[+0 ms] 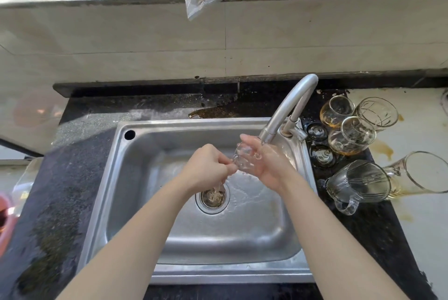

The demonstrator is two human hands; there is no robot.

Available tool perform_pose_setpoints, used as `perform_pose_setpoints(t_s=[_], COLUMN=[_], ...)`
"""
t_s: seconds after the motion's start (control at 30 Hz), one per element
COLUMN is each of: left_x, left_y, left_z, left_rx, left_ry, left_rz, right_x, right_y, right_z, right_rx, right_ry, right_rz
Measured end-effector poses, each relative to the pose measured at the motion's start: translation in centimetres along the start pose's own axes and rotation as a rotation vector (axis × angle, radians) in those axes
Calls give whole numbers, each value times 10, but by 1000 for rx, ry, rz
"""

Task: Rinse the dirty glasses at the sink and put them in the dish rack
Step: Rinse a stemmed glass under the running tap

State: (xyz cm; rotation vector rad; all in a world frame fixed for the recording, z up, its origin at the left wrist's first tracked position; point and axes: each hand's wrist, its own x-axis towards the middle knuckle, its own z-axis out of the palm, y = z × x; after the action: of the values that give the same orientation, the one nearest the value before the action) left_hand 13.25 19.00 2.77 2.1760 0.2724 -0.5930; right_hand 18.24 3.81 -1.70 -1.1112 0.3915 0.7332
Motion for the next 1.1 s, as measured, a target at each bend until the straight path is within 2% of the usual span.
perform_pose_setpoints(t_s=[0.07, 0.17, 0.3, 0.47, 0.53, 0.63, 0.7, 0.83, 0.9, 0.97, 1.1], left_x=[-2, -5, -5, -1, -2, -4, -5, -7, -9, -10, -9], left_y=[-4, -5, -9, -15, -15, -15, -14, -14, -16, -18, -15], left_z=[-5, -4, -1, 1, 1, 1, 1, -5, -6, -3, 4], left_rx=[-5, 140, 62, -306, -418, -446, -414, -418, -470, -541, -642], left_ry=[-52, -22, 6, -103, -131, -127, -93, -97, -124, -151, -194], left_rz=[-4, 42, 53, -8, -43, -50, -45, -55, -65, -73, -136], right_x=[-6, -13, -11, -11, -13, -10, -9, -15, -26, -31, -23], right_y=[-5, -11, -11, -2, -1, 3, 4, -5, -17, -23, -12], right_z=[-7, -7, 5, 26, 32, 31, 27, 19, 20, 23, 25], right_rx=[-166, -410, -424, -412, -390, -507, -555, -653, -679, -641, -343], right_ry=[-164, -151, 59, 444, 537, 636, 574, 288, 207, 238, 364], right_rz=[93, 139, -38, -357, -482, -622, -630, -394, -348, -368, -361])
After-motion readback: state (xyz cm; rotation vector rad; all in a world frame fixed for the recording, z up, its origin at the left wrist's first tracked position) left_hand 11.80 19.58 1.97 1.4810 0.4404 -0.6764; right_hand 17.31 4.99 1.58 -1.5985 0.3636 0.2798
